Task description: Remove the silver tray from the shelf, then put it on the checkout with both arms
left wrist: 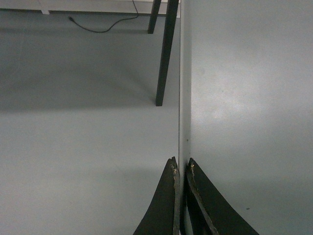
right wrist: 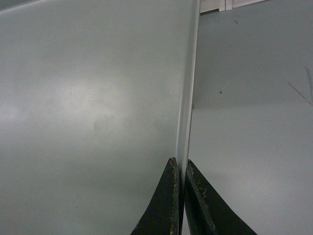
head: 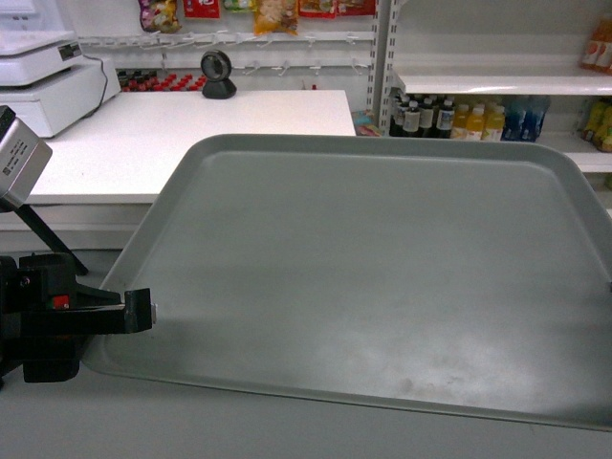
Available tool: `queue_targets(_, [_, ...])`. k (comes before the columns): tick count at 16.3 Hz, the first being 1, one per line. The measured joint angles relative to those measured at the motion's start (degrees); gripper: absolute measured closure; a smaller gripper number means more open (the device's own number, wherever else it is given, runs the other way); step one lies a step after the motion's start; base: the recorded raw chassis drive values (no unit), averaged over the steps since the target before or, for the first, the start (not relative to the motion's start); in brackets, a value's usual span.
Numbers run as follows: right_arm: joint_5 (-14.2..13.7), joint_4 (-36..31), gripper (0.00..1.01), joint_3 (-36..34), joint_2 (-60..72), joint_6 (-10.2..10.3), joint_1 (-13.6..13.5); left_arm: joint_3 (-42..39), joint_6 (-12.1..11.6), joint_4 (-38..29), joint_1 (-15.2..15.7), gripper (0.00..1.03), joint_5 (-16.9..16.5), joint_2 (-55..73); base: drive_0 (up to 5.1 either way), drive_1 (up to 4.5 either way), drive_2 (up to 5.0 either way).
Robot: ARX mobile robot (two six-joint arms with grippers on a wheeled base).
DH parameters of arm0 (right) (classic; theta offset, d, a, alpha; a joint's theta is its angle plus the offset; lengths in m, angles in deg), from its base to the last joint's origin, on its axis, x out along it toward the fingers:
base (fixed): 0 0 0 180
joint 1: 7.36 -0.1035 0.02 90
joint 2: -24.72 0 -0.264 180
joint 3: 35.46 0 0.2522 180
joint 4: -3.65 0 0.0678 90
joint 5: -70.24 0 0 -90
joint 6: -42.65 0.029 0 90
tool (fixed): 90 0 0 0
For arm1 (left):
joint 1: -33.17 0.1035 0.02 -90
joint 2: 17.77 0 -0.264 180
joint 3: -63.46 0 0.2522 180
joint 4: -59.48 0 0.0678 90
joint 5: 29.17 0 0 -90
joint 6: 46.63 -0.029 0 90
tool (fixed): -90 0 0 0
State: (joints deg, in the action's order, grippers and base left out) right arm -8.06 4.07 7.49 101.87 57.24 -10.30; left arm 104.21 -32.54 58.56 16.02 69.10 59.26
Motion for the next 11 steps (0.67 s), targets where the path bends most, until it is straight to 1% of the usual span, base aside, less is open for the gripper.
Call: queue_targets(11, [0.0,-0.3,0.99,0.0,0.0,0.0,0.0,0.0,0.0,-0.2,0.0,1.00,0.0,0.0,-5.0,2.47,2.5])
